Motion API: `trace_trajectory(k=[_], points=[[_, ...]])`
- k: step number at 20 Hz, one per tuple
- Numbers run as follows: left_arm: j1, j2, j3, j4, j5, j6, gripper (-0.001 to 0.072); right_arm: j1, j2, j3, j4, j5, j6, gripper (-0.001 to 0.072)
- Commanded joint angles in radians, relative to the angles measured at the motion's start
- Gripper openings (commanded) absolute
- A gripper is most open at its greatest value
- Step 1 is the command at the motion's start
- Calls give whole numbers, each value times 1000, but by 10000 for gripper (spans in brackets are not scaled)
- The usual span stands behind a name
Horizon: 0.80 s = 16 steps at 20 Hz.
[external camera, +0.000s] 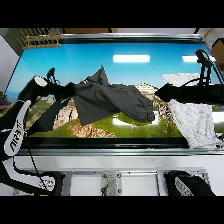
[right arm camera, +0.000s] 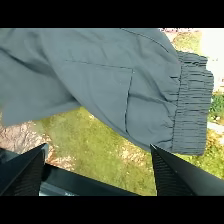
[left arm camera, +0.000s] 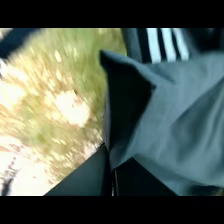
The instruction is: Fold the clothes and pants, and hang the long-sleeved shirts on hangers.
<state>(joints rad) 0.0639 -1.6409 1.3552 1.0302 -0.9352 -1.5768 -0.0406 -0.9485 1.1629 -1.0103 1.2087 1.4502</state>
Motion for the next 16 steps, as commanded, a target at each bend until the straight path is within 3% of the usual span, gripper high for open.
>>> trace_trajectory(k=[1,2,3,6,10,16], points=[[53,-3,159,135,-57,18,5,1,1,-3,1,3,0,692],[55,-3,188,178,-79,15,241,1,1,-4,1,4,0,692],[61,-3,221,217,-116,-2,589,1,1,-5,1,4,0,692],[99,53,198,242,-190,-56,608,1,1,-8,2,5,0,692],[137,221,-179,203,-154,-83,608,1,1,-8,2,5,0,691],[189,304,-607,-85,9,-66,608,1,1,-8,12,5,0,692]])
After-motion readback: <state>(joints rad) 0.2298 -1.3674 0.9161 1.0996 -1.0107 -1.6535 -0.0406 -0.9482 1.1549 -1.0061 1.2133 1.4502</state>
